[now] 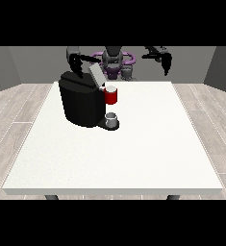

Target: Insert the coffee pod into the coffee machine and close the lid

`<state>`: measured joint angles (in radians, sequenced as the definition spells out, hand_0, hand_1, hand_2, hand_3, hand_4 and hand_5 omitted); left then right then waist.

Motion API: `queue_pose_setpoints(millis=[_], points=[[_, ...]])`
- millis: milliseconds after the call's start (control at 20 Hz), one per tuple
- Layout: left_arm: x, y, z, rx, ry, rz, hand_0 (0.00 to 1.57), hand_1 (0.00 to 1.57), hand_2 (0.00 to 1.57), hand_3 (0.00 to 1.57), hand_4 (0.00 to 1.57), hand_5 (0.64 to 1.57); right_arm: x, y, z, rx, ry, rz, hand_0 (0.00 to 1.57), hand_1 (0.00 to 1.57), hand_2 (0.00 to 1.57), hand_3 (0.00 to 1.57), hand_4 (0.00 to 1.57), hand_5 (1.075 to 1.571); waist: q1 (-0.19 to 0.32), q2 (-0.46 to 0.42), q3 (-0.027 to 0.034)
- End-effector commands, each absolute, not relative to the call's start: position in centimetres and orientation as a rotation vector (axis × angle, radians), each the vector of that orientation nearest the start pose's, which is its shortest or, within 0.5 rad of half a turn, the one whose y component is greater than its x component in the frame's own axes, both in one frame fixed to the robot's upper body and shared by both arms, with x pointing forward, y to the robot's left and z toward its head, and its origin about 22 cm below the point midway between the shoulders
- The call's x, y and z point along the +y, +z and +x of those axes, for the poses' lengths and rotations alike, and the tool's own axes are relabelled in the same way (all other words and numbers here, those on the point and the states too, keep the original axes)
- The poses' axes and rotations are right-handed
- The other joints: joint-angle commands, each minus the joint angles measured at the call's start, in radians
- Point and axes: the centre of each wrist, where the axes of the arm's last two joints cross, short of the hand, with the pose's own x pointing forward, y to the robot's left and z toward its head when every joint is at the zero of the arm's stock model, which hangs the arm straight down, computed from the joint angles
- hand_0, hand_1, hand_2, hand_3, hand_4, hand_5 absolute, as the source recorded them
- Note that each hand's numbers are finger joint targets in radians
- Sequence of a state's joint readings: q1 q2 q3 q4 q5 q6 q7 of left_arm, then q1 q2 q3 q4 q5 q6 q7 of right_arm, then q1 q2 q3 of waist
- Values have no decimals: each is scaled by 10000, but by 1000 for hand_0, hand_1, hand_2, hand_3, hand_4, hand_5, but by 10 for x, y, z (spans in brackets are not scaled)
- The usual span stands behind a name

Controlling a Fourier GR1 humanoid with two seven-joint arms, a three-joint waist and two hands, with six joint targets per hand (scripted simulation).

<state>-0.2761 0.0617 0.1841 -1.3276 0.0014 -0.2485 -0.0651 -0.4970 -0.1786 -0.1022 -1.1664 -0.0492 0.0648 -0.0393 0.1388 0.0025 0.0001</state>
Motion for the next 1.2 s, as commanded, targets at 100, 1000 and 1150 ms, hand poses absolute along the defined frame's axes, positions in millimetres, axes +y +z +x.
queue_pose_setpoints(millis=[100,1000,1150], points=[[268,28,308,-16716,-1430,-1119,0,0,0,0,0,1571,-226,77,381,-16925,2115,-221,0,0,0,0,0,1571,30,331,-2],[282,17,294,-16733,-1443,-721,0,0,0,0,0,1571,-211,76,393,-17038,3068,132,0,0,0,0,0,1571,-48,665,-2],[275,26,306,-16568,-1189,-562,0,0,0,0,0,1571,-190,85,397,-17188,3283,173,0,0,0,0,77,1571,-142,667,-2]])
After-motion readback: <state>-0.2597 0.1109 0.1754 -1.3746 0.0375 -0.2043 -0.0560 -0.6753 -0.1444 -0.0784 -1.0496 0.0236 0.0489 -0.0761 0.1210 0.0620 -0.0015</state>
